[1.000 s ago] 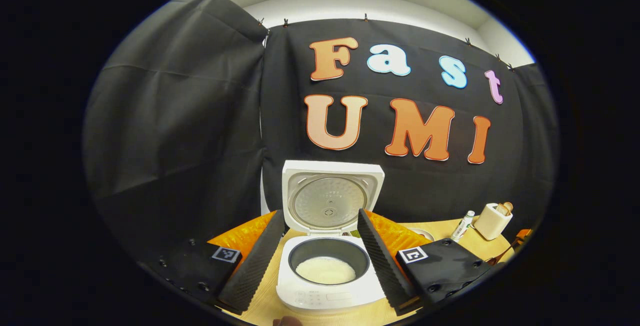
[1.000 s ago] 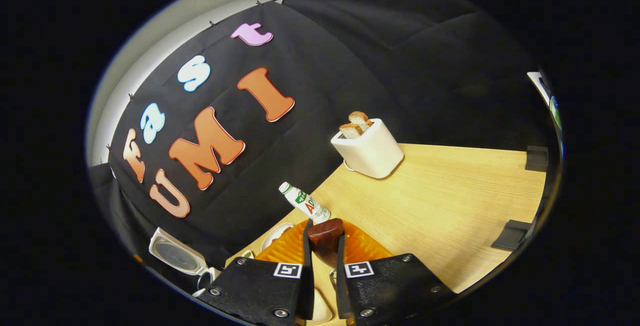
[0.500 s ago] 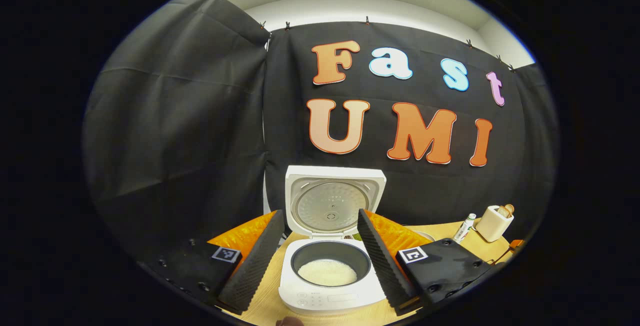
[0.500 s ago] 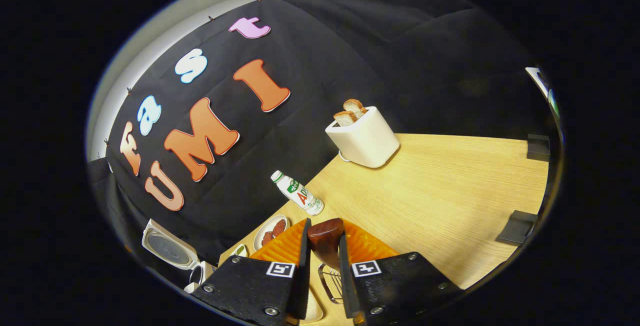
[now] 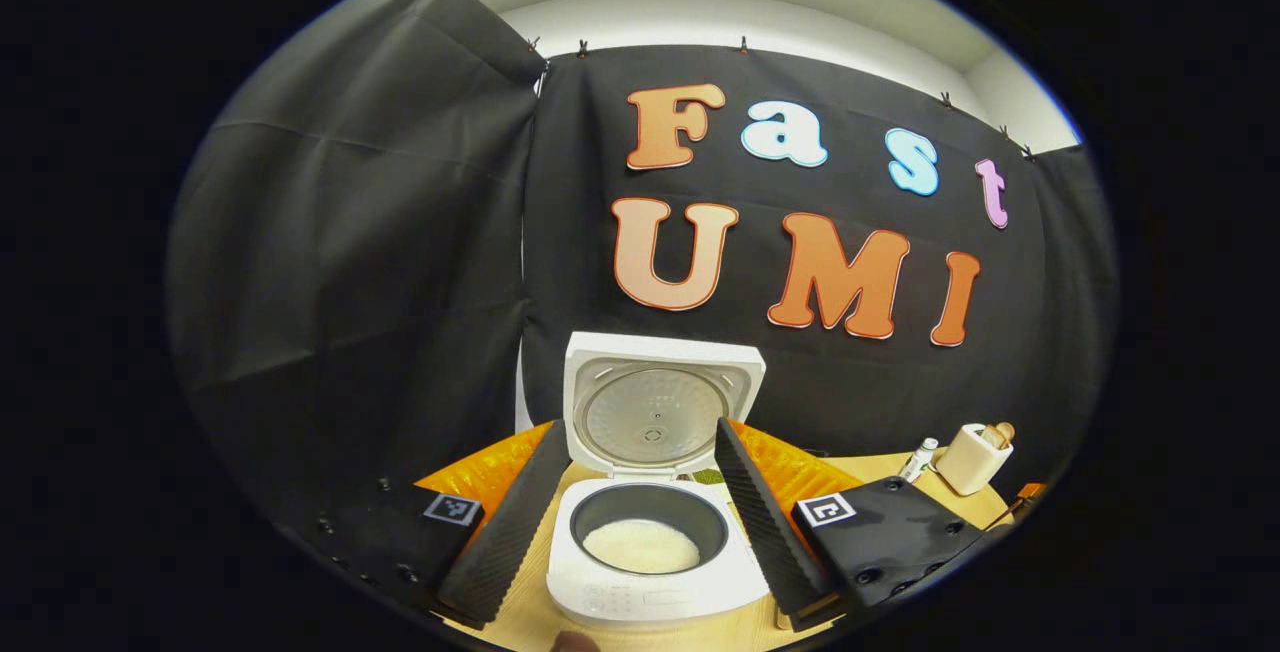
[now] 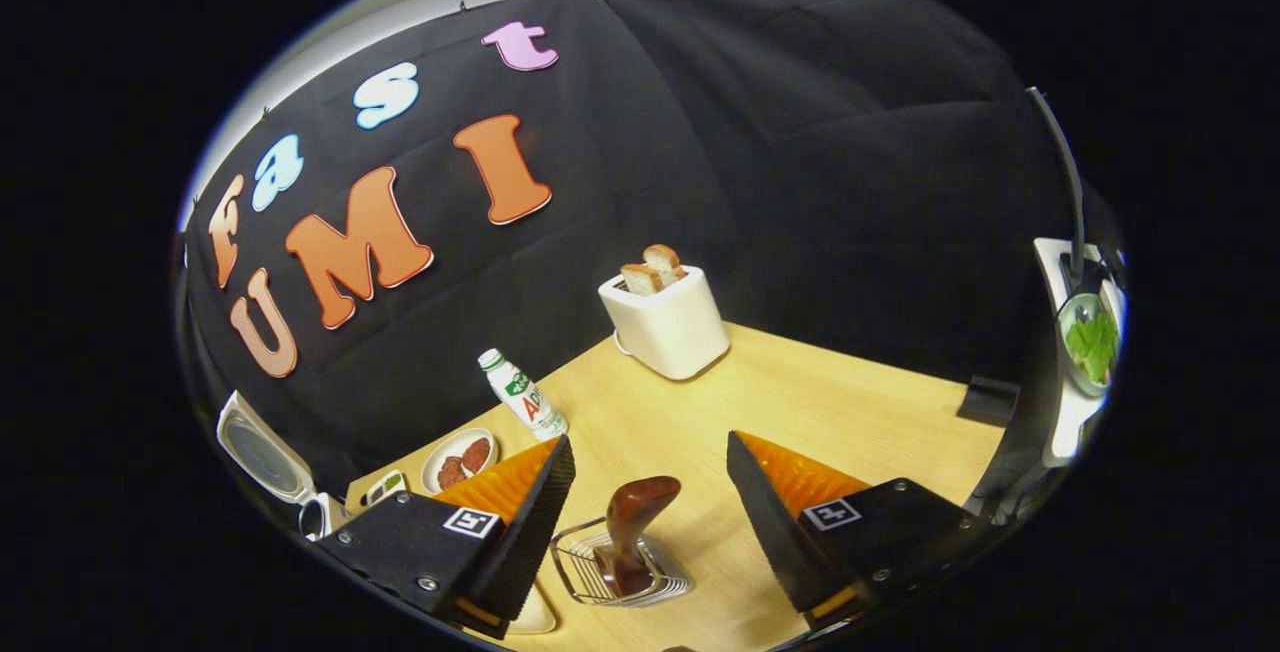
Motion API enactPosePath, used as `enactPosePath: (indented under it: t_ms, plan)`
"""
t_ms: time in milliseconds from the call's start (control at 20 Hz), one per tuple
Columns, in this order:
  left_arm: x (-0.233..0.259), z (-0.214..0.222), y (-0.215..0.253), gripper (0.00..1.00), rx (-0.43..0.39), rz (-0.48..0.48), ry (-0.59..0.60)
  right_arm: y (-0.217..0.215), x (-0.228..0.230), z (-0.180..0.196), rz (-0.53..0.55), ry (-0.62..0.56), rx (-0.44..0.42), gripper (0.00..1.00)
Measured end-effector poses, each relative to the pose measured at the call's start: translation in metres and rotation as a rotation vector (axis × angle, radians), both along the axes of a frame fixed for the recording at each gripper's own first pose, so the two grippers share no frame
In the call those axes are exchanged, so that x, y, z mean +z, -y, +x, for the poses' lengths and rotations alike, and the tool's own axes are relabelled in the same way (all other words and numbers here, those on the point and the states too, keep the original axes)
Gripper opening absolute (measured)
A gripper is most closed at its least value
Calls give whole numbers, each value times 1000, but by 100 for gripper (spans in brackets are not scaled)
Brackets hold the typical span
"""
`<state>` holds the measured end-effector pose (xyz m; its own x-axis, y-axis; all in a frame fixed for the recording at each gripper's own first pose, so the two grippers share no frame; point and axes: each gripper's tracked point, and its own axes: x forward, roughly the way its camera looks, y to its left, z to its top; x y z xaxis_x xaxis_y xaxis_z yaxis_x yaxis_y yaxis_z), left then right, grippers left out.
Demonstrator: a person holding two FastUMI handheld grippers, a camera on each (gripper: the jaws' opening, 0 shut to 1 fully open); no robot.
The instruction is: Close the left gripper, press the button to open the rice cooker; take a wooden spoon from the chopstick holder with the right hand, scoop a spoonful of rice and pour it into the rice cooker, then put the wooden spoon back into the chopstick holder.
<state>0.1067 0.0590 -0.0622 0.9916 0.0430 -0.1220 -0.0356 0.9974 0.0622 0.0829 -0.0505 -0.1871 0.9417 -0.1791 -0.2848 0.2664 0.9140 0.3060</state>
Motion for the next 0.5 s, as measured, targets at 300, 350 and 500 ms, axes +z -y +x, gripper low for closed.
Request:
enactPosePath:
  t_ms: [300, 350, 500]
  plan:
    - [31, 18, 12, 99, -46, -25, -17, -17, 48, -8, -41, 53, 16, 95]
    - [42, 24, 12, 99, -47, -15, -3, -21, 57, -8, -43, 69, 19, 95]
    - [63, 44, 21, 99, -62, 7, -6, -45, 77, -11, -4, 105, 64, 95]
